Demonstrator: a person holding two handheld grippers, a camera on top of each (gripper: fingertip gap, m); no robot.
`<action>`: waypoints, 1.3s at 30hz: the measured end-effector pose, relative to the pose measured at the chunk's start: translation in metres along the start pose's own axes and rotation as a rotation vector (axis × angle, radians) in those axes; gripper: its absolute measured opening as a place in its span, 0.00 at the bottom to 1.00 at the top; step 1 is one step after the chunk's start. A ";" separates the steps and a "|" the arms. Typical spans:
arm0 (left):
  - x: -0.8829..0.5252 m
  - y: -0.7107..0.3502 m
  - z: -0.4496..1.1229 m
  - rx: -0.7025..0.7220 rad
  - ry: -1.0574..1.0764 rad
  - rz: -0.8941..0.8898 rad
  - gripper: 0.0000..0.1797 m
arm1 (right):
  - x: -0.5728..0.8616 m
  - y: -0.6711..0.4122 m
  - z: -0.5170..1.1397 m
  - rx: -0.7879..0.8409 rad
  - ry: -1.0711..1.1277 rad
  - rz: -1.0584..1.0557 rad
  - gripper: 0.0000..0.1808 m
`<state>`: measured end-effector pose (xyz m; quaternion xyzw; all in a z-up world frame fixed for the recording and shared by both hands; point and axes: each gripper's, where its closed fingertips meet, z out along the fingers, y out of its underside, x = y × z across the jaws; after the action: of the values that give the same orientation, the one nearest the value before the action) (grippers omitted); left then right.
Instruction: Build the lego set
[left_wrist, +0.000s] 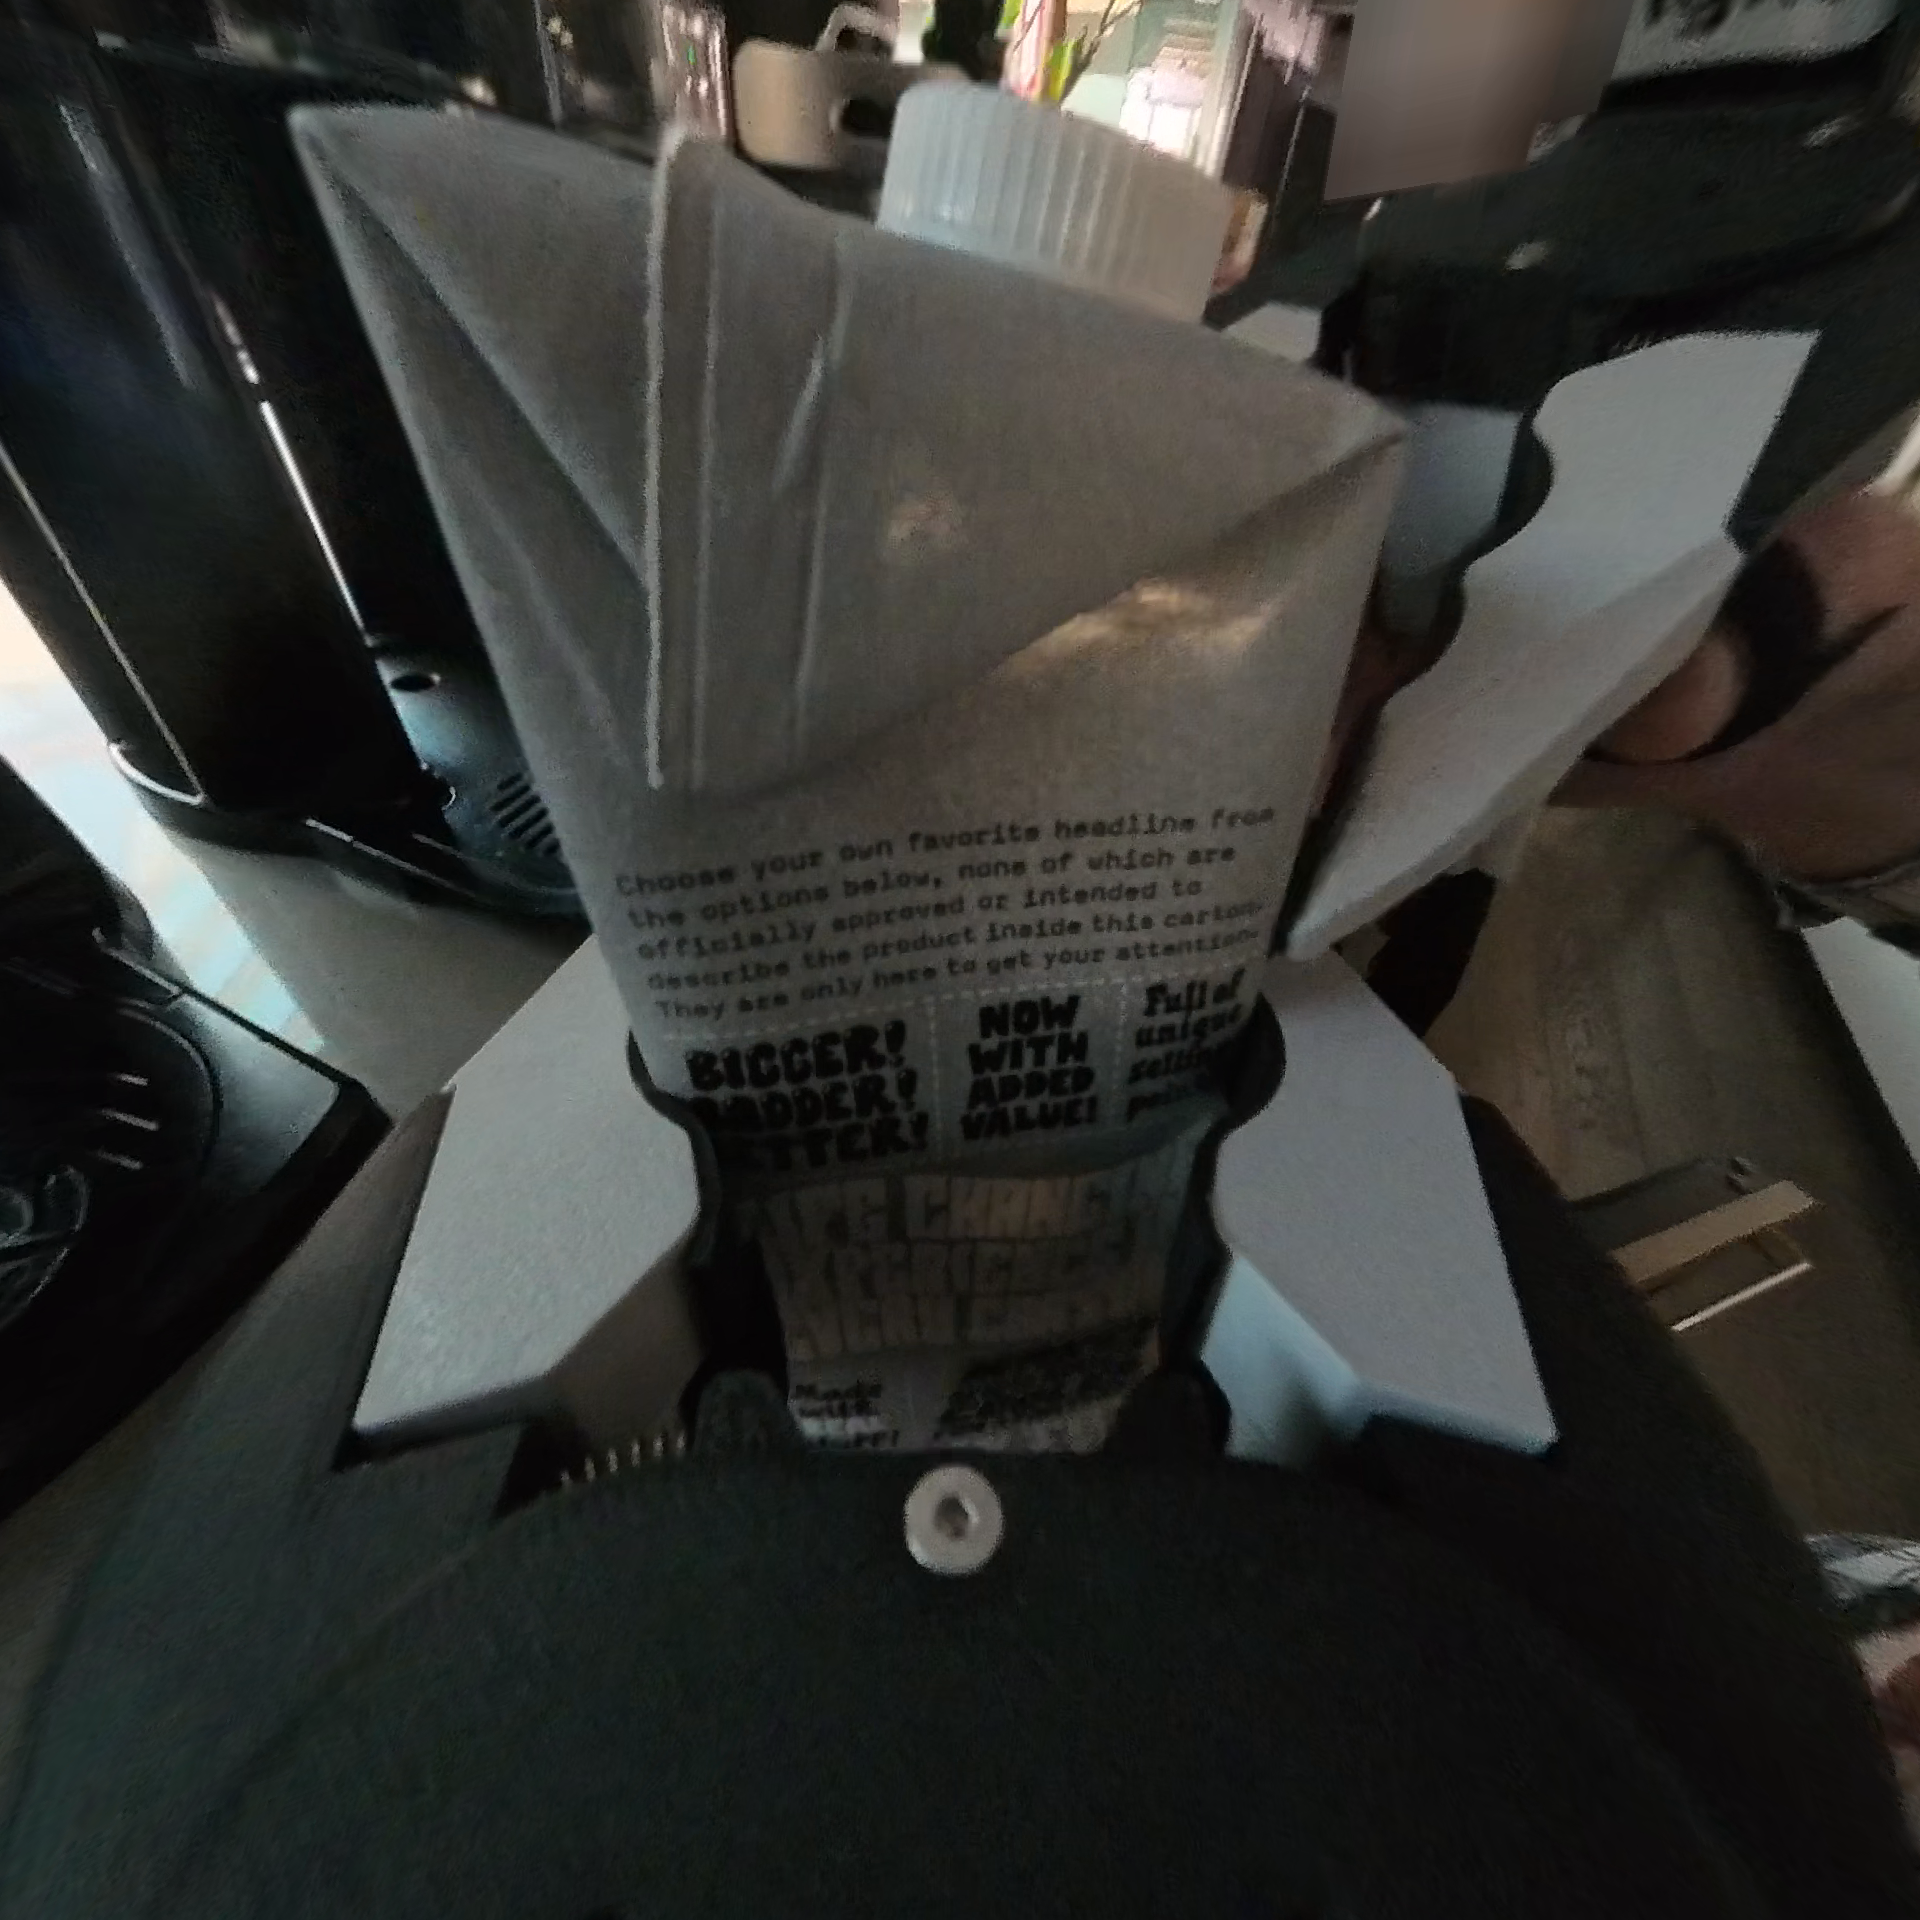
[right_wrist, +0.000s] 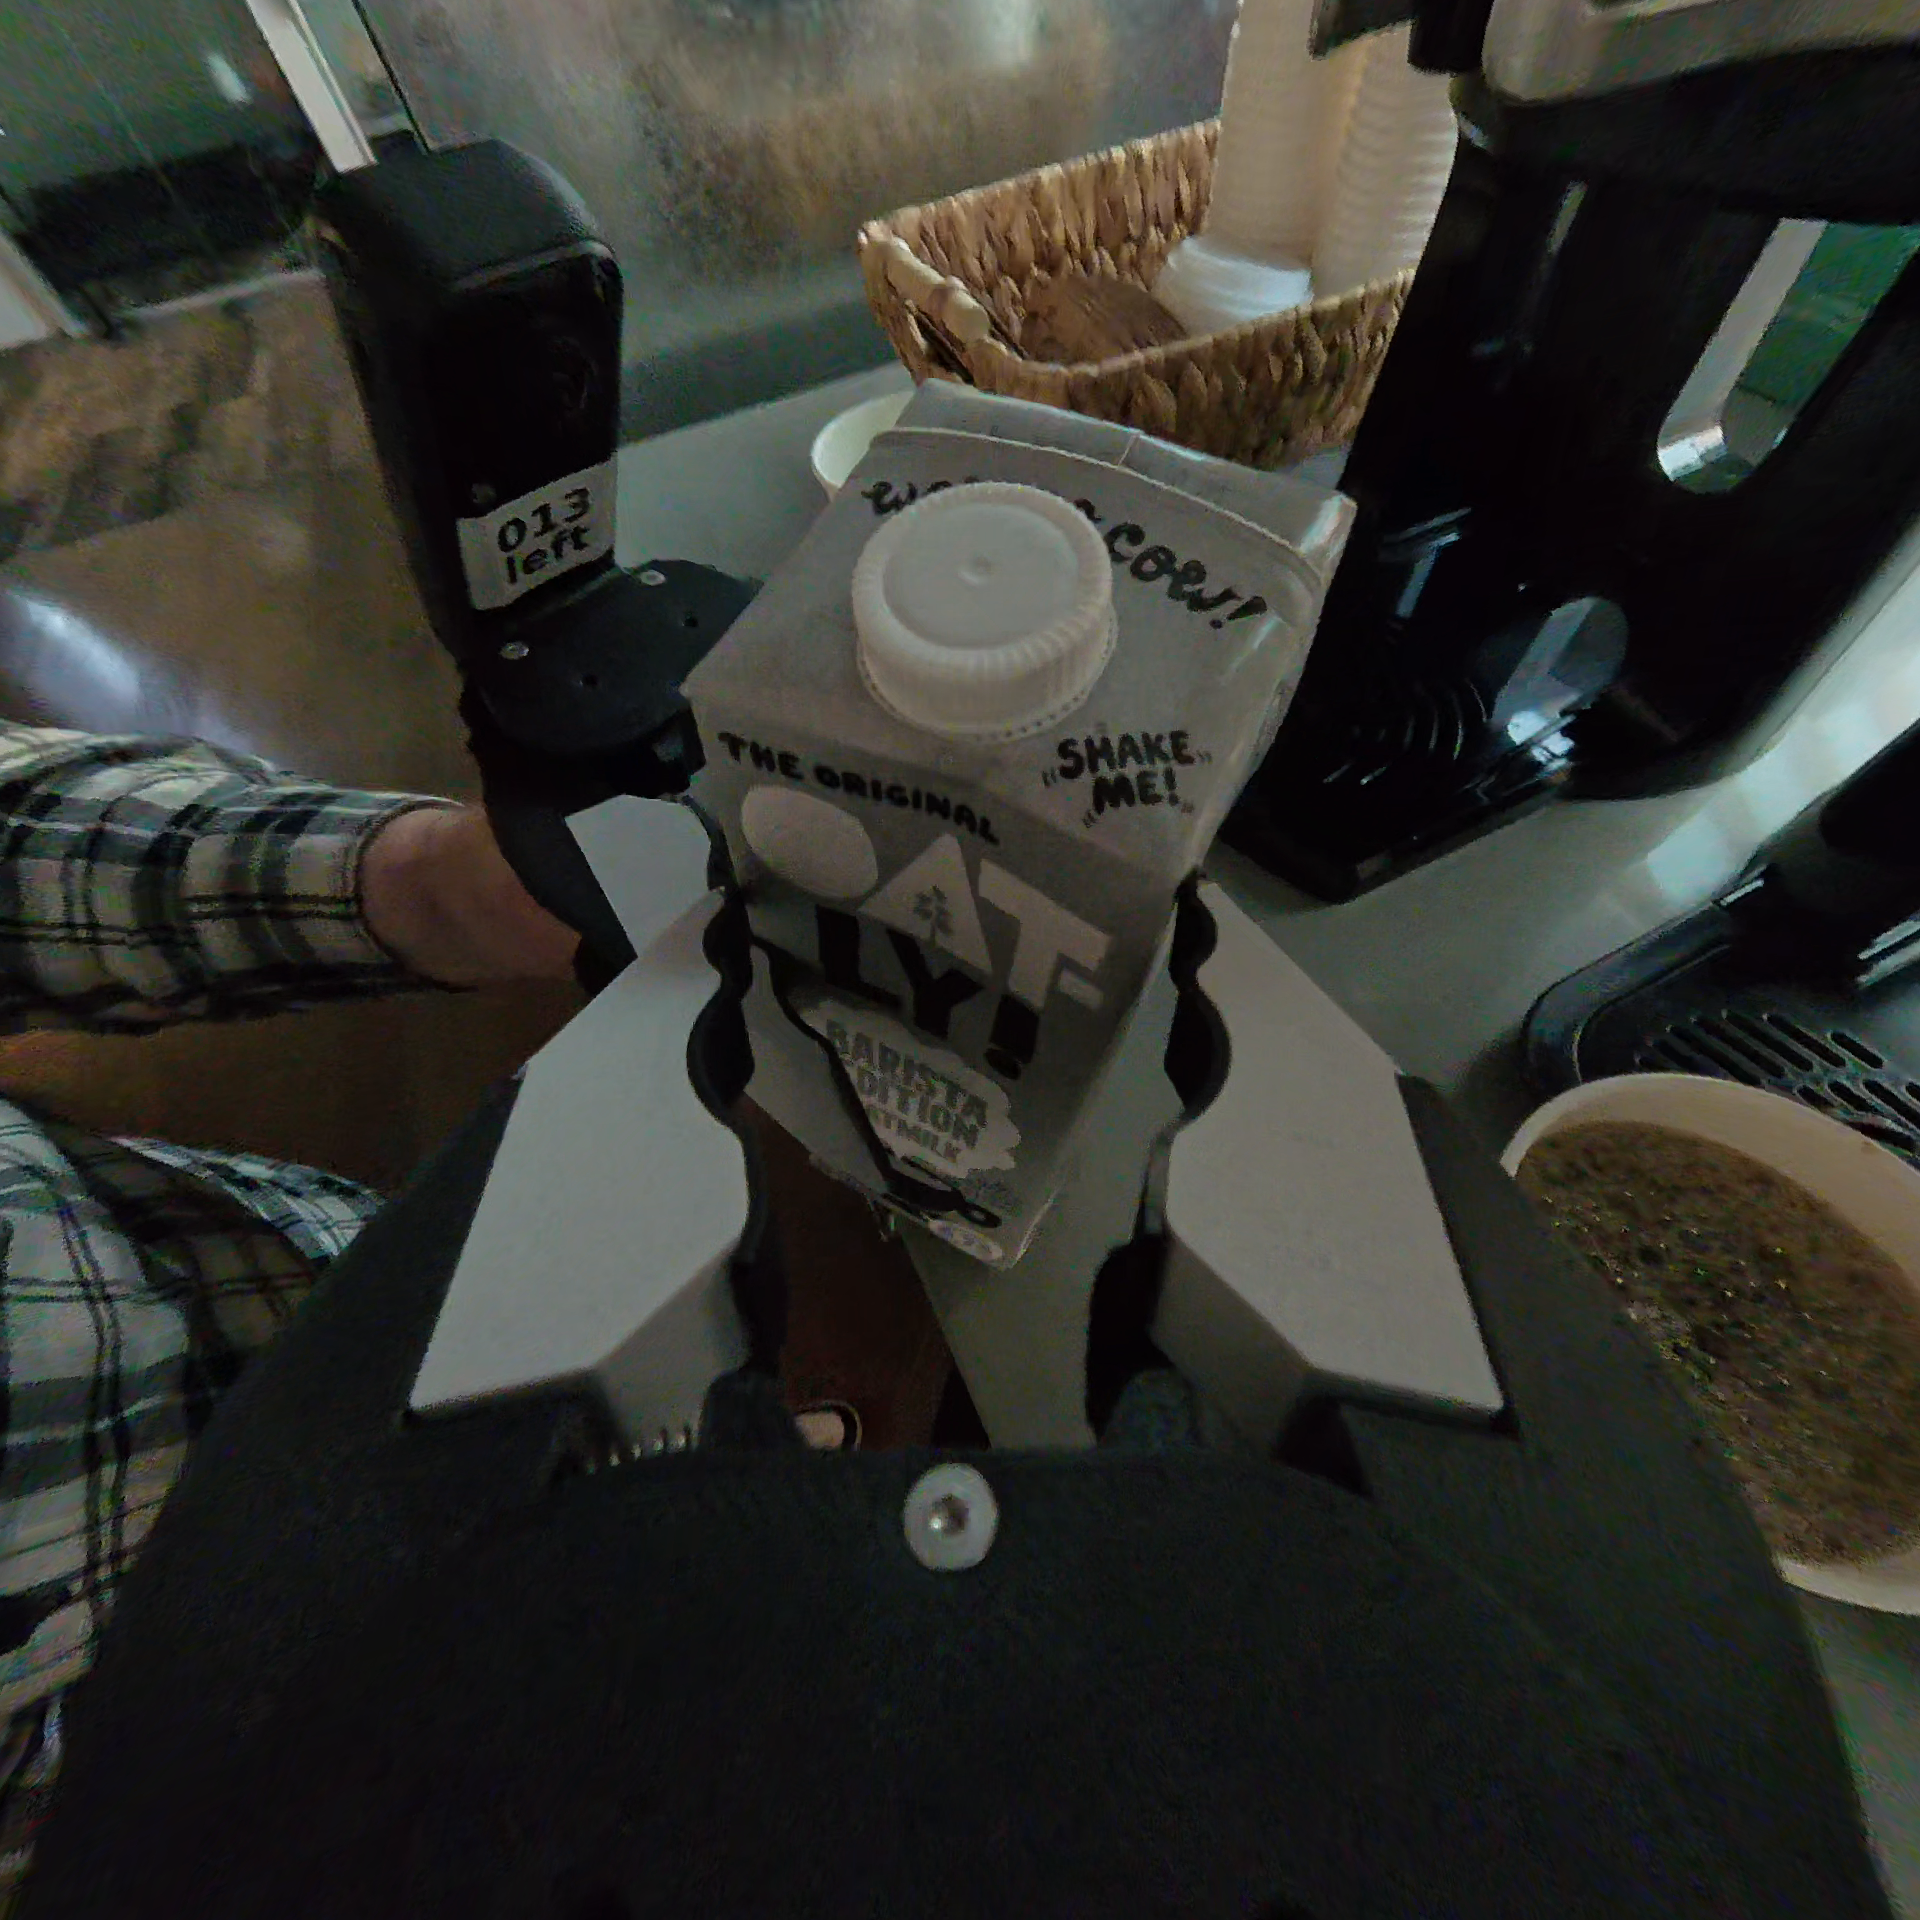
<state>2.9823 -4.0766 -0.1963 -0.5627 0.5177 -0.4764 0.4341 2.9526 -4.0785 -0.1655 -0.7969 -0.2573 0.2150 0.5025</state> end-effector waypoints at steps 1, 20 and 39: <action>0.003 -0.003 -0.002 0.014 0.020 0.000 0.56 | -0.001 -0.001 -0.002 0.015 -0.008 0.000 0.43; 0.119 -0.059 -0.004 0.173 0.435 -0.064 0.55 | -0.049 -0.009 -0.096 0.232 0.162 0.048 0.41; 0.294 -0.045 0.101 0.106 0.935 -0.159 0.56 | -0.048 0.072 -0.249 0.314 0.054 0.183 0.54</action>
<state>3.0924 -4.3655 -0.1434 -0.3028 0.5878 -0.7360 0.1451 3.0791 -4.3061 -0.1271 -0.7342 -0.1333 0.2757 0.6059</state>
